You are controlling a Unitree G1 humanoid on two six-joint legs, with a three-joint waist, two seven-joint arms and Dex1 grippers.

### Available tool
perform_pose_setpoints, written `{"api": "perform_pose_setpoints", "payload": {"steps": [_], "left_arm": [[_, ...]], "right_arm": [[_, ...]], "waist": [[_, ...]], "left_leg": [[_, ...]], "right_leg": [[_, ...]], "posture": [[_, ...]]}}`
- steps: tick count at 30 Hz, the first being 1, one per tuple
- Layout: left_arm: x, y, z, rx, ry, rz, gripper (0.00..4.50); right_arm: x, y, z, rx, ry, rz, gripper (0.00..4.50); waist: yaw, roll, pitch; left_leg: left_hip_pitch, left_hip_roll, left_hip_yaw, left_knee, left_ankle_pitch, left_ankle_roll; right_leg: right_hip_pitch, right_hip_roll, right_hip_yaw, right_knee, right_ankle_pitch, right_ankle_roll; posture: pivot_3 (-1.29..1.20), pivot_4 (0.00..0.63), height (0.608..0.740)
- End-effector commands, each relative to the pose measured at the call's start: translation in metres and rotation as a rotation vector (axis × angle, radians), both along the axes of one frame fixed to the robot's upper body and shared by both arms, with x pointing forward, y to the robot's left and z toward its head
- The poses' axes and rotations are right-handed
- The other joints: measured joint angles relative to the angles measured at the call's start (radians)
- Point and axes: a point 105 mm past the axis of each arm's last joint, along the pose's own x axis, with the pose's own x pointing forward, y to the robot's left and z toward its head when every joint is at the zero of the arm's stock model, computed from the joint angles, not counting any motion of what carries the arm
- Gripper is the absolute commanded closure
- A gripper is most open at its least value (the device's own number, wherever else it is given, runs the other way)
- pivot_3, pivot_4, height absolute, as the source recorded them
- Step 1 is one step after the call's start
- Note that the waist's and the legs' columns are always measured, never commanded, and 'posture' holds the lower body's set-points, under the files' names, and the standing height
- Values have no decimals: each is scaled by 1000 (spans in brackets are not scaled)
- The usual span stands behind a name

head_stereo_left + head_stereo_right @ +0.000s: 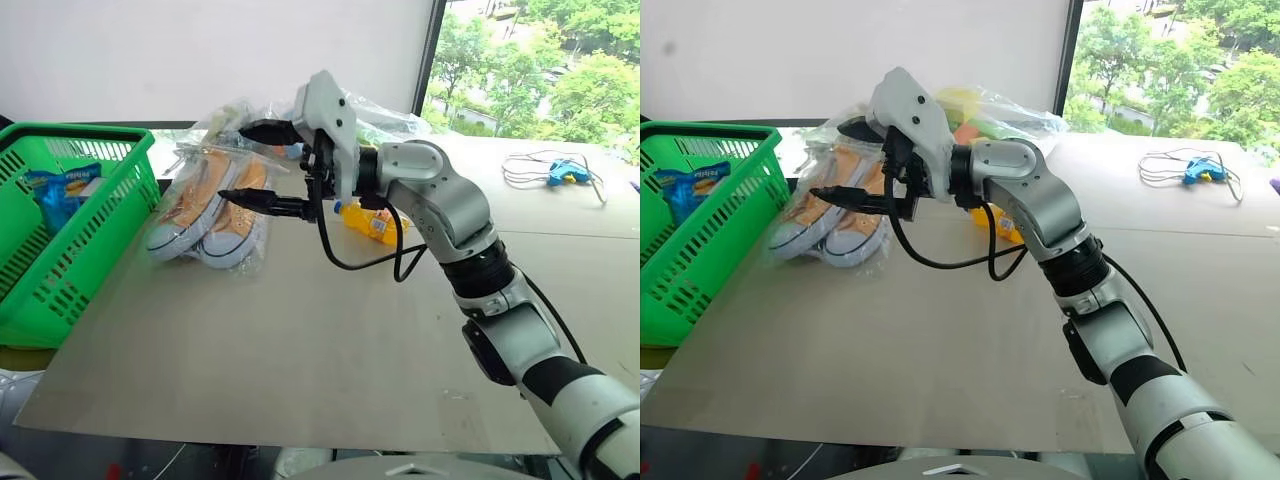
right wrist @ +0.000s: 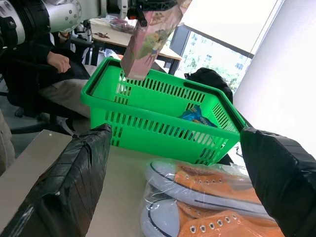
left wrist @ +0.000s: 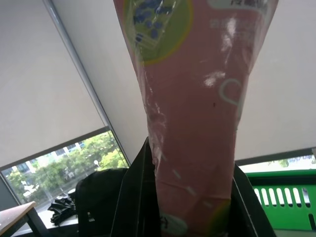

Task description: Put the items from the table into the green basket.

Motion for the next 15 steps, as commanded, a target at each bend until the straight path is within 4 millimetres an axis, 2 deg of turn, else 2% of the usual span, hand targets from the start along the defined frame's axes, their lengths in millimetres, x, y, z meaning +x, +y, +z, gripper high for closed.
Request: {"api": "perform_pose_setpoints", "payload": {"steps": [1,4,11,15], "left_arm": [[3,0,-5,56,43,18,3945],[4,2,-9,48,43,23,3945],[8,2,-16,40,53,34,3945],[12,0,-23,34,62,15,3945]], "right_arm": [[0,-2,11,25,-43,-43,87],[5,-3,10,22,-42,-72,87],[34,-7,12,24,-42,-242,87],[36,-7,12,33,-31,-249,87]], "waist": [[-3,0,0],[-8,0,0],[-18,-1,0],[-18,-1,0]], "left_leg": [[0,0,0,0,0,0],[0,1,-2,2,1,-1],[-1,1,-5,7,1,-1],[-1,1,-5,7,1,-1]], "right_leg": [[0,0,0,0,0,0],[1,1,-1,1,0,-1],[2,1,-4,2,1,-1],[2,1,-4,3,1,-2]], "posture": [[270,0,740],[269,0,740],[271,0,740],[272,0,740]]}}
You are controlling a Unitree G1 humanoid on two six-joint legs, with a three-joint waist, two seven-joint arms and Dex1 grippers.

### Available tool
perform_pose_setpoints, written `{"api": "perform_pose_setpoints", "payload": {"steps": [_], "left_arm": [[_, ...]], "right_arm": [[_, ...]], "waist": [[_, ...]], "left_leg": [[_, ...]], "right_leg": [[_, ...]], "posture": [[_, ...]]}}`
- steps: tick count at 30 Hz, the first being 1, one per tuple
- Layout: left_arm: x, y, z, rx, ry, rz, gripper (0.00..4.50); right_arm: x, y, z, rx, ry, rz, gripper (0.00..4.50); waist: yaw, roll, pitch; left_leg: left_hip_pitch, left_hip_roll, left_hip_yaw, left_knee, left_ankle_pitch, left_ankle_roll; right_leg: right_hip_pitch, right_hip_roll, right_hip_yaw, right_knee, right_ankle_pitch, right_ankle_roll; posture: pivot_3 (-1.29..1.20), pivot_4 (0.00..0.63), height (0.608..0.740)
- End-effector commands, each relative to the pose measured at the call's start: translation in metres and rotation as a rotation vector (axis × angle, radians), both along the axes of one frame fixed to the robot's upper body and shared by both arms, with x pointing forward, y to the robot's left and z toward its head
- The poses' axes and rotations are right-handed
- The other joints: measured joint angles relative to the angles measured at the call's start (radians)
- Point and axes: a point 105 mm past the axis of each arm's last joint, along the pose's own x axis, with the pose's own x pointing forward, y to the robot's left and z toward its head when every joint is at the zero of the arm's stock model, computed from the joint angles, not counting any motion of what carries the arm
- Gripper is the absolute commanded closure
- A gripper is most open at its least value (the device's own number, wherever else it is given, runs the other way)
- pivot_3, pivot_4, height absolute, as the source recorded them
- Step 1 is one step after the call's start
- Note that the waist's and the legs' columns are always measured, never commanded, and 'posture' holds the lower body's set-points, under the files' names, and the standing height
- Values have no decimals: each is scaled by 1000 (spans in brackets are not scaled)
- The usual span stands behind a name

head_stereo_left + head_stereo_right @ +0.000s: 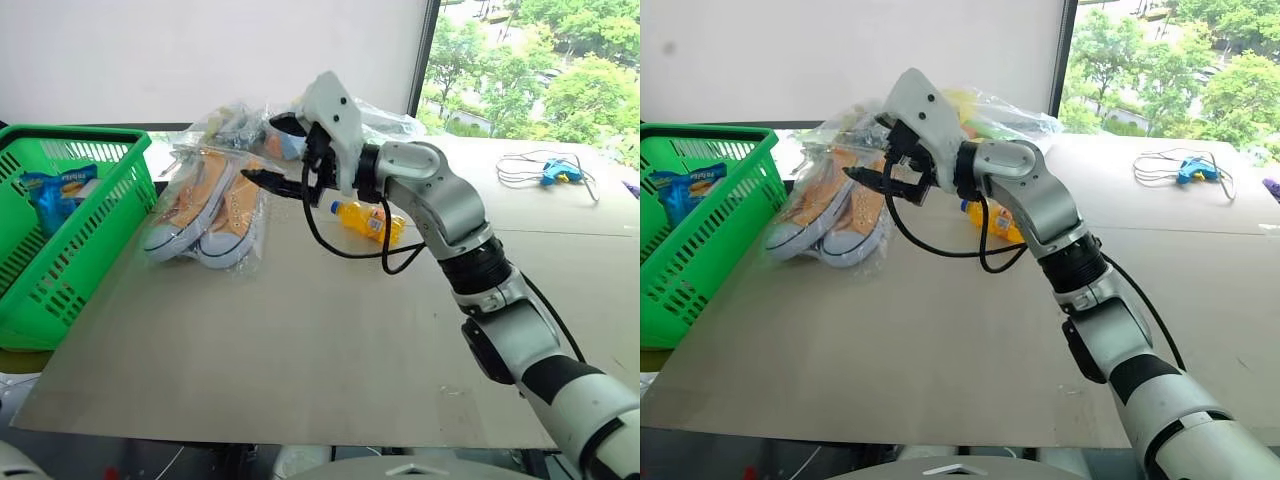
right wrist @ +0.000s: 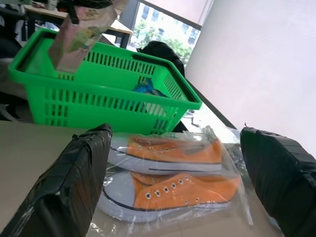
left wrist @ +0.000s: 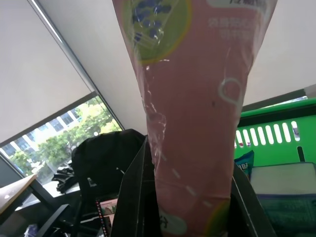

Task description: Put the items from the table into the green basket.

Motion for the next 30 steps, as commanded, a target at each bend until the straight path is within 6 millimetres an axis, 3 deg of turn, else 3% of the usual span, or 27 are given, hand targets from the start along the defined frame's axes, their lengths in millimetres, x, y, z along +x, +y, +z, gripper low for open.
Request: {"api": "perform_pose_setpoints", "payload": {"steps": [1,21,27,30], "left_arm": [[-1,-5,17,43,-64,-17,3945],[0,-1,8,14,-47,14,3945],[-5,2,13,5,-75,23,1654],[-6,-1,22,-6,-132,6,163]], "right_arm": [[-5,0,24,52,-62,9,87],[-3,-1,28,82,-55,-20,87],[-3,-2,28,84,-57,-25,0],[-2,-3,29,90,-63,-32,0]], "waist": [[-1,0,0],[-4,0,0],[-4,-1,0],[-4,-1,-1]], "left_leg": [[0,0,0,0,0,0],[0,0,-3,1,0,0],[0,0,-3,1,0,0],[1,0,-3,1,0,0]], "right_leg": [[0,0,0,0,0,0],[0,0,0,1,0,0],[0,0,1,2,0,0],[0,0,1,2,0,0]], "posture": [[271,0,740],[255,0,740],[255,0,740],[254,0,740]]}}
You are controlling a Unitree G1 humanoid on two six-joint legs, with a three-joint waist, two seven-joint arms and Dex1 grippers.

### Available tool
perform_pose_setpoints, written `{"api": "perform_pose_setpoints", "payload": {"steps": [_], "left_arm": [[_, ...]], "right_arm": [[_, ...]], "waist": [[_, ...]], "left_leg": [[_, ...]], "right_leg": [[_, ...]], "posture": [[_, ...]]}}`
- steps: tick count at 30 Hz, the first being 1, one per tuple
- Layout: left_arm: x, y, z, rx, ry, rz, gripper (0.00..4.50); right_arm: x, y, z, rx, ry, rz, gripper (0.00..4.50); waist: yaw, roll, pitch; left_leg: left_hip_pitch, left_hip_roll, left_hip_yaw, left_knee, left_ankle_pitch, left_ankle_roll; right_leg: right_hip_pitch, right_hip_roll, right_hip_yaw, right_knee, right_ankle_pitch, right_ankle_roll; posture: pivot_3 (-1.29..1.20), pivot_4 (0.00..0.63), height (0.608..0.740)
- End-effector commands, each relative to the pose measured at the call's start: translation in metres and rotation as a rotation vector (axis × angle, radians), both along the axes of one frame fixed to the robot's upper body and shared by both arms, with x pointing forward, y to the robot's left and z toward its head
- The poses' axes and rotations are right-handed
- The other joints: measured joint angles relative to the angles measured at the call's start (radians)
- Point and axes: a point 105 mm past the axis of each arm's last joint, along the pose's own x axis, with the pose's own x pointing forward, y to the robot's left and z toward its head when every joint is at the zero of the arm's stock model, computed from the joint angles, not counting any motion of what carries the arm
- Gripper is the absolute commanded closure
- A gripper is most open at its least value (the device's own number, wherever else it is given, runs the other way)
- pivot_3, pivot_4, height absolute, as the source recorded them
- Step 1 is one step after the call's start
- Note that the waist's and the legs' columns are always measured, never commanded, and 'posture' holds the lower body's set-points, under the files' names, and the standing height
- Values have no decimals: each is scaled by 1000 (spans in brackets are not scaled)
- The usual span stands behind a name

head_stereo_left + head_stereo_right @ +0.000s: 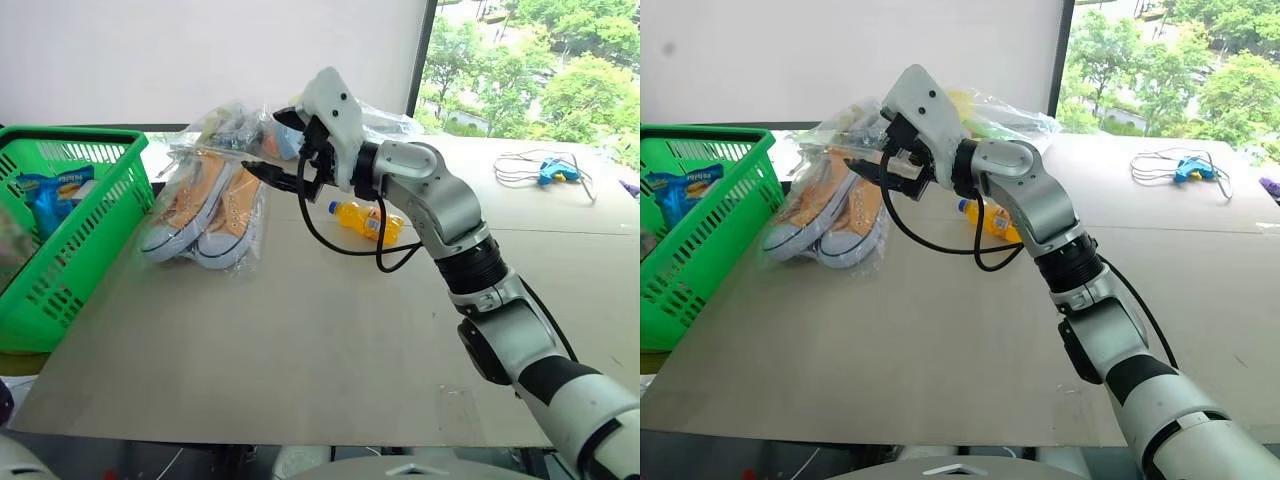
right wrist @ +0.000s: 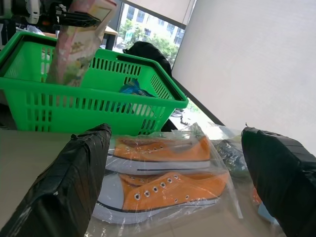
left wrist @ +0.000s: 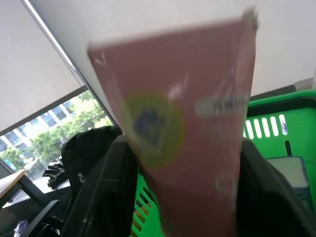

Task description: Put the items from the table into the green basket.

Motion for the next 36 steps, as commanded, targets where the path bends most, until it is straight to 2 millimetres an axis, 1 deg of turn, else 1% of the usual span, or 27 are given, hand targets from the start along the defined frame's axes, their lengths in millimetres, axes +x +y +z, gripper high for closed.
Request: {"api": "perform_pose_setpoints", "payload": {"steps": [1,3,5,6,7,8,9,10,11,12,15,16,17,19,20,21,22,24,26,27,29,30,32,33,36], "left_arm": [[-7,-5,35,38,-132,-18,74],[-3,-11,42,40,-158,-42,74],[11,-34,48,35,-190,-164,74],[13,-41,49,33,-197,-197,74],[20,-52,48,27,-190,-238,74],[34,-77,43,-14,-170,-309,74],[51,-119,32,-105,-115,-444,74],[58,-153,20,-174,-55,-545,74],[63,-180,7,-220,33,-590,74],[65,-206,-1,-319,91,-657,74],[61,-274,-14,-532,228,-865,74],[61,-289,-17,-586,250,-892,74],[67,-301,-25,-677,274,-883,74],[75,-323,-42,-803,340,-865,74],[77,-338,-53,-850,392,-866,74],[84,-352,-72,-936,459,-816,74],[90,-363,-90,-988,525,-735,74],[102,-383,-114,-1109,602,-602,74],[111,-394,-132,-1217,639,-460,74],[114,-397,-138,-1211,657,-394,74],[118,-398,-142,-1201,669,-332,74],[122,-402,-144,-1193,675,-300,74],[128,-410,-152,-1201,699,-250,74],[133,-417,-155,-1177,706,-238,74],[143,-432,-163,-1209,722,-222,74]], "right_arm": [[-3,-5,25,56,-68,-9,0],[-1,-6,25,57,-69,-16,0],[1,-9,25,58,-68,-30,0],[2,-9,25,58,-68,-33,0],[2,-10,25,57,-69,-37,0],[4,-13,24,55,-66,-47,0],[6,-18,22,51,-58,-60,0],[7,-21,20,47,-51,-69,0],[9,-25,17,41,-44,-78,0],[11,-32,13,29,-34,-91,0],[15,-52,-2,-23,-7,-131,0],[16,-59,-8,-45,2,-140,0],[16,-68,-15,-73,11,-149,0],[15,-85,-26,-124,29,-169,0],[15,-95,-33,-156,36,-186,0],[15,-109,-39,-186,50,-208,0],[14,-121,-44,-209,60,-231,0],[12,-142,-50,-239,81,-276,0],[4,-156,-51,-256,89,-295,0],[0,-161,-50,-260,93,-299,0],[-5,-166,-49,-264,97,-303,0],[-10,-172,-49,-274,103,-301,0],[-21,-183,-53,-305,117,-289,0],[-24,-189,-54,-317,126,-300,0],[-28,-195,-54,-321,136,-327,0]], "waist": [[0,0,0],[0,0,0],[3,0,0],[5,-1,-1],[5,-1,-1],[3,-1,-1],[3,0,0],[5,0,-1],[4,-1,-1],[2,-1,-1],[-14,-6,-4],[-15,-7,-5],[-19,-7,-5],[-26,1,-3],[-35,3,-4],[-43,5,-4],[-45,6,-5],[-53,5,-5],[-62,5,-5],[-70,5,-4],[-96,6,-4],[-108,6,-4],[-111,6,-4],[-111,7,-4],[-121,7,-4]], "left_leg": [[0,0,0,0,0,0],[0,0,0,0,0,0],[0,0,0,1,0,0],[0,0,0,1,0,0],[0,0,0,1,1,-1],[0,0,0,1,1,-1],[1,0,-1,1,1,-1],[2,-1,-2,2,1,-1],[2,-2,-4,2,1,-1],[1,-2,-5,4,1,-1],[2,-2,-5,5,1,-1],[2,-2,-6,5,1,-1],[2,-3,-6,6,1,-1],[4,-3,-6,6,1,-1],[4,-3,-5,6,1,-1],[5,-3,-4,6,1,-1],[5,-3,-5,6,1,-1],[4,-3,-6,6,2,-1],[4,-3,-6,6,2,-1],[4,-3,-5,6,2,-1],[4,-4,-4,6,2,-1],[4,-4,-3,6,2,-1],[5,-4,-3,5,2,-2],[5,-6,-4,5,2,-2],[6,-10,-3,5,3,-2]], "right_leg": [[0,0,0,0,0,0],[0,0,1,1,0,0],[0,0,0,2,0,0],[0,-1,0,2,0,0],[0,-2,-1,3,0,0],[0,-2,-1,3,0,0],[1,-3,1,5,0,0],[1,-8,2,7,0,0],[1,-13,2,8,0,0],[2,-14,2,8,0,0],[2,-13,2,10,0,1],[2,-12,2,10,0,1],[3,-12,2,10,0,1],[4,-13,2,11,0,1],[4,-13,3,11,0,1],[4,-13,5,11,0,1],[4,-12,4,11,0,0],[4,-12,4,11,0,0],[4,-13,4,10,0,0],[4,-12,5,10,0,0],[4,-12,6,10,0,0],[4,-11,7,10,0,0],[4,-11,7,10,0,0],[4,-11,7,9,0,0],[5,-8,8,9,0,0]], "posture": [[254,0,740],[254,0,740],[250,0,740],[250,0,740],[241,0,740],[239,0,740],[236,0,740],[229,0,740],[224,0,740],[219,0,740],[196,0,740],[192,0,740],[176,0,740],[145,0,740],[133,0,740],[125,0,740],[102,0,740],[64,0,740],[20,0,740],[10,0,740],[-22,0,740],[-30,0,740],[-58,0,740],[-82,0,740],[-118,0,740]]}}
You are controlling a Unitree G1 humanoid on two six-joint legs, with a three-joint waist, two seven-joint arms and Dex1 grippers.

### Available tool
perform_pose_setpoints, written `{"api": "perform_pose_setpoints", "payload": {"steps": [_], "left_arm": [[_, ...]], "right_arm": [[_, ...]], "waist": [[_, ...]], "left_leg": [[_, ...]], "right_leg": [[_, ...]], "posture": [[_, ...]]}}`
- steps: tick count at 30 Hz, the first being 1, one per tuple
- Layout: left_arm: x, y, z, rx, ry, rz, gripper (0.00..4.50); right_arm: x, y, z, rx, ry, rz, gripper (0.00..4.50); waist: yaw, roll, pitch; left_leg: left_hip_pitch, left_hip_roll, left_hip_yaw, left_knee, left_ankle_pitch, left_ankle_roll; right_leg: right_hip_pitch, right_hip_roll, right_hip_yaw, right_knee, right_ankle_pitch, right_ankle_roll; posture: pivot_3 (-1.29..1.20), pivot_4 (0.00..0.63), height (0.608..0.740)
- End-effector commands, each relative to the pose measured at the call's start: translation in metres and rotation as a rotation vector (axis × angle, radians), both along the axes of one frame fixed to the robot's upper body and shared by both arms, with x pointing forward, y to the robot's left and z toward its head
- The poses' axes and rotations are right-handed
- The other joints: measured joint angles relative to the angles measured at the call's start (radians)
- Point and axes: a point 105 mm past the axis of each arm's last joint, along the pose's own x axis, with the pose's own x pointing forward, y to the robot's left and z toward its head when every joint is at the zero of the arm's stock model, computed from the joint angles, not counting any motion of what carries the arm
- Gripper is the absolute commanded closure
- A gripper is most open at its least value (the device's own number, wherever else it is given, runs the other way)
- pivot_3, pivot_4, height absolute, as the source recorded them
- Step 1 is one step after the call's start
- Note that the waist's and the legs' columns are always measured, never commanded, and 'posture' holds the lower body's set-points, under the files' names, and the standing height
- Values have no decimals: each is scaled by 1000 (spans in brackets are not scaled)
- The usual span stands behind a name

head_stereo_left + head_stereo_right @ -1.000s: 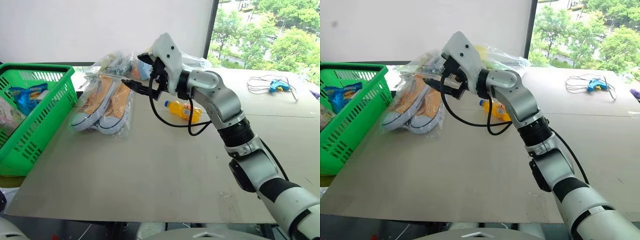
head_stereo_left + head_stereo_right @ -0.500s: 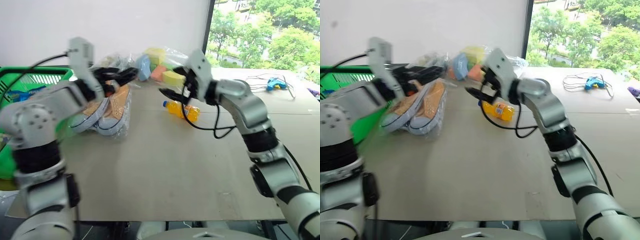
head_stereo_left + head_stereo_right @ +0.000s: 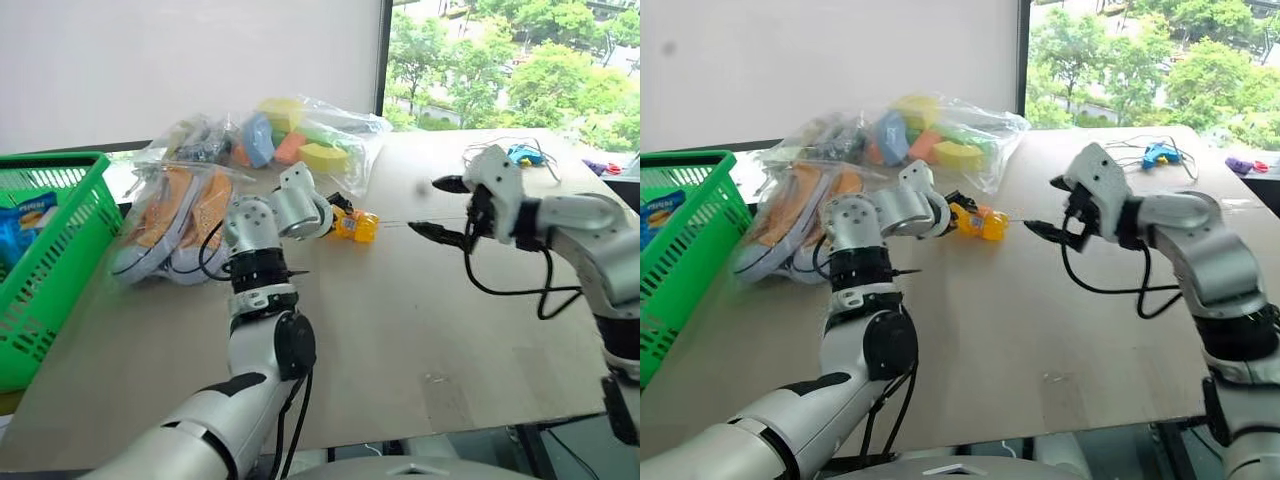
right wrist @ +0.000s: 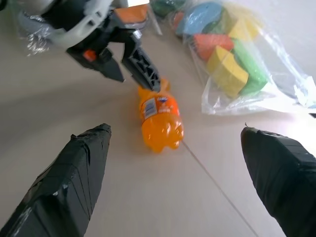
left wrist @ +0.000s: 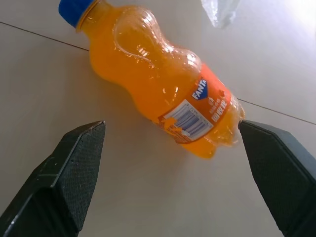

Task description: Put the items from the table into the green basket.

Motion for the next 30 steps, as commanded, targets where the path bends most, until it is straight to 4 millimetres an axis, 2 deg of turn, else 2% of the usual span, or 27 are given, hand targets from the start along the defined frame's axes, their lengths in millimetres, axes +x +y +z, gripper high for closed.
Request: {"api": "perform_pose_setpoints", "payload": {"steps": [1,9,12,16,18,20,21,25,29,30], "left_arm": [[14,-19,4,0,-29,2,74],[38,-31,-13,34,-37,117,74],[37,-26,-30,65,-20,168,74],[41,-14,-40,82,-65,212,74],[43,-8,-42,120,-92,204,599],[45,-4,-41,164,-123,176,1330],[46,-1,-40,181,-135,165,1456],[49,3,-36,233,-172,111,1460],[52,5,-30,298,-219,35,1460],[54,5,-23,325,-255,-17,1460]], "right_arm": [[-8,-1,17,19,-54,-2,0],[-16,2,18,33,-49,-20,0],[-18,1,20,30,-54,-32,0],[-18,1,21,29,-56,-46,0],[-19,2,21,28,-56,-49,0],[-20,2,21,28,-57,-51,0],[-20,2,21,29,-58,-53,0],[-20,3,20,37,-55,-55,0],[-21,7,20,50,-53,-39,0],[-21,11,20,58,-53,-27,0]], "waist": [[-13,0,0],[-55,2,1],[-73,2,1],[-109,3,0],[-128,4,0],[-146,5,0],[-153,5,0],[-177,6,2],[-187,7,2],[-187,7,2]], "left_leg": [[0,0,1,0,0,0],[1,0,2,1,0,0],[0,0,2,0,0,0],[1,0,-1,-1,0,1],[1,1,-2,-1,0,1],[1,1,-2,-1,0,1],[2,1,-3,-1,0,1],[13,0,-3,-2,0,1],[14,0,-3,-2,0,0],[14,0,-3,-2,0,0]], "right_leg": [[0,0,1,-1,0,0],[4,1,-2,-6,0,0],[4,1,-2,-6,0,1],[4,0,-2,-7,0,1],[4,0,-2,-7,0,1],[5,0,-2,-6,0,2],[6,0,-2,-6,0,2],[16,1,-3,-7,-3,8],[16,2,-3,-7,-3,9],[16,2,-3,-7,-3,9]], "posture": [[-125,0,740],[-189,0,740],[-210,0,740],[-232,0,740],[-238,0,740],[-239,0,740],[-236,0,740],[-224,0,740],[-207,0,740],[-192,0,740]]}}
